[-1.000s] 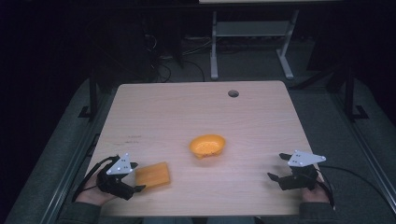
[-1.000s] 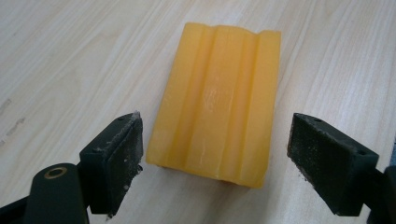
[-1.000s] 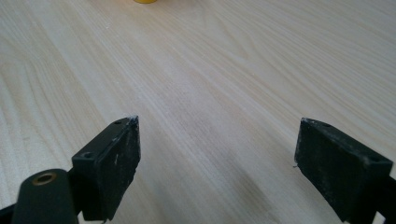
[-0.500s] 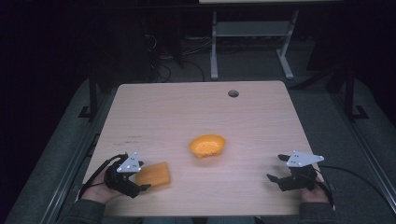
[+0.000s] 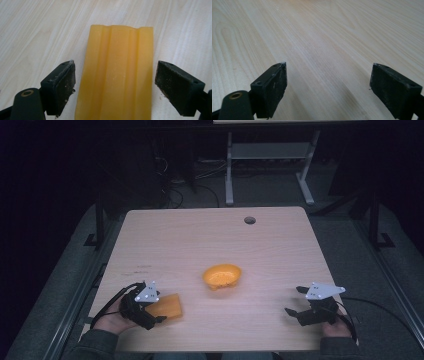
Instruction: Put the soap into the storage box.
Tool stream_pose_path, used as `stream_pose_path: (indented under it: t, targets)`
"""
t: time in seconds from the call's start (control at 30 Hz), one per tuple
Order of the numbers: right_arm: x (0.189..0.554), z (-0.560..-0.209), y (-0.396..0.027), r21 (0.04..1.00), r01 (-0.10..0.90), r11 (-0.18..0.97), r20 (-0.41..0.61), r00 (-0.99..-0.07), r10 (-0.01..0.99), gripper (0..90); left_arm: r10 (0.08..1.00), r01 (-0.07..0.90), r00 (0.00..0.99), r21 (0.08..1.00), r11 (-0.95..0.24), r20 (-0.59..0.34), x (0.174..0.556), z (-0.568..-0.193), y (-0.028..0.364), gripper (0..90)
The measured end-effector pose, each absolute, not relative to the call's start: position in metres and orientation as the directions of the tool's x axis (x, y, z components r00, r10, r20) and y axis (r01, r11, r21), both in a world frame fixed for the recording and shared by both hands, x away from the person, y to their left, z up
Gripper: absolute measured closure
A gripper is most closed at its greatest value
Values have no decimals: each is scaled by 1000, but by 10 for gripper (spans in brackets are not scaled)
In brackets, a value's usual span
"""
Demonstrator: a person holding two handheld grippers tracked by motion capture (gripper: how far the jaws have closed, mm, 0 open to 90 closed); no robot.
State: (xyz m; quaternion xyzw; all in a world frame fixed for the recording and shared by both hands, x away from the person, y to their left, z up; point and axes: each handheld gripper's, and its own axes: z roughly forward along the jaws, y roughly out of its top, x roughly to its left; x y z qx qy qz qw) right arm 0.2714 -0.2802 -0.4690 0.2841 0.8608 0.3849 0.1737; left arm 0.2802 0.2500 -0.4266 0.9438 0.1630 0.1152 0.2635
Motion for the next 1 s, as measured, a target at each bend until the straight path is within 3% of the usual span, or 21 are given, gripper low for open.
stream_pose_path:
  t: [1.0]
  targets:
    - [273,-473,-275,744,357,565,-65,-803,592,137,315,243,945,455,-856,88,295,-441,232,158]
